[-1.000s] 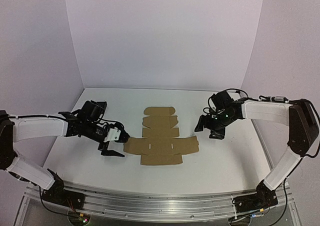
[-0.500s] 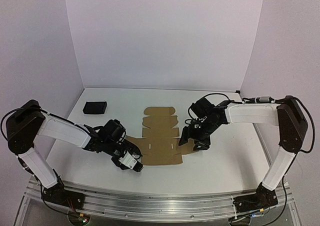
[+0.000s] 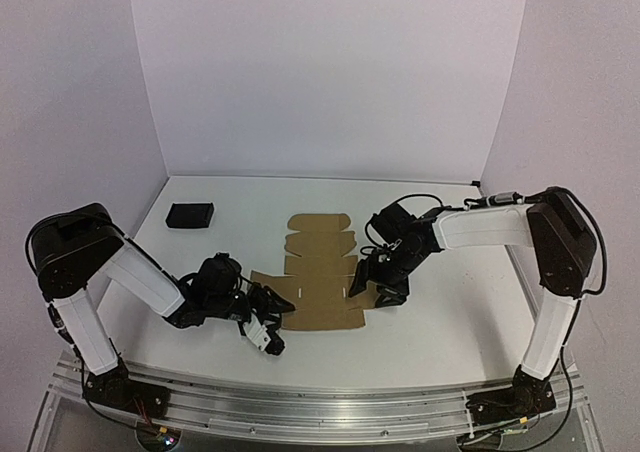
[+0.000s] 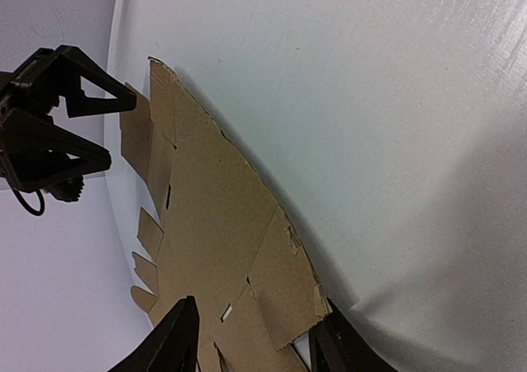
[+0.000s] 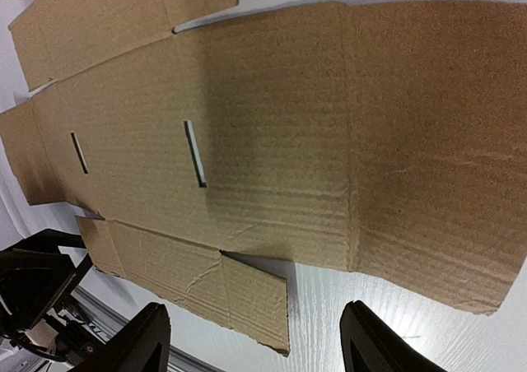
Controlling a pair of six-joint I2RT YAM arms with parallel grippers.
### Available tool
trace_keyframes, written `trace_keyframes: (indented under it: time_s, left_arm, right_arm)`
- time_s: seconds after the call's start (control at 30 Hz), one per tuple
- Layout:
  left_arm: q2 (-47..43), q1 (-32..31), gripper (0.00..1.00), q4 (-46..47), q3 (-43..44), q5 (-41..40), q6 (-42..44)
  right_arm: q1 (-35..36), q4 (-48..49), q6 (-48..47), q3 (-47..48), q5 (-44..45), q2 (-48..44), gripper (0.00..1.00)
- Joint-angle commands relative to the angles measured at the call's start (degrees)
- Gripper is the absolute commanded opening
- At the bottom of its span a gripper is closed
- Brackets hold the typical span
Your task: Fold the paper box
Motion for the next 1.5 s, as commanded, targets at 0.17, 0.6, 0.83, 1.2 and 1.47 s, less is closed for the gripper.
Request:
trace_keyframes:
  time_s: [0.17, 0.6, 0.83, 1.2, 1.47]
  left_arm:
    - [0.75, 0.02, 0.25, 3.17, -2.17, 2.24, -0.36]
    - [-2.41, 0.02, 0.0, -8.09, 4.54, 1.6, -16.9]
    - [-2.93, 3.12, 0.0, -23.75, 13.11, 8.67, -32.84]
    - [-0.18, 10.09, 0.0, -37.46, 20.99, 22.89, -34.27]
    - [-0.17, 10.59, 0.0, -38.44, 20.9, 24.31, -33.43]
  right_arm:
    - [0.27, 2.01, 1.64, 0.49, -3.59, 1.66, 0.71]
    - [0.25, 1.89, -0.82, -1.85, -5.49, -3.63, 0.72]
    - [1.88, 2.02, -19.37, 0.31, 3.07, -11.84, 0.72]
    - [11.11, 11.83, -86.36, -10.18, 7.98, -15.28, 0.85]
    - [11.13, 15.38, -100.96, -4.36, 10.8, -4.6, 0.9]
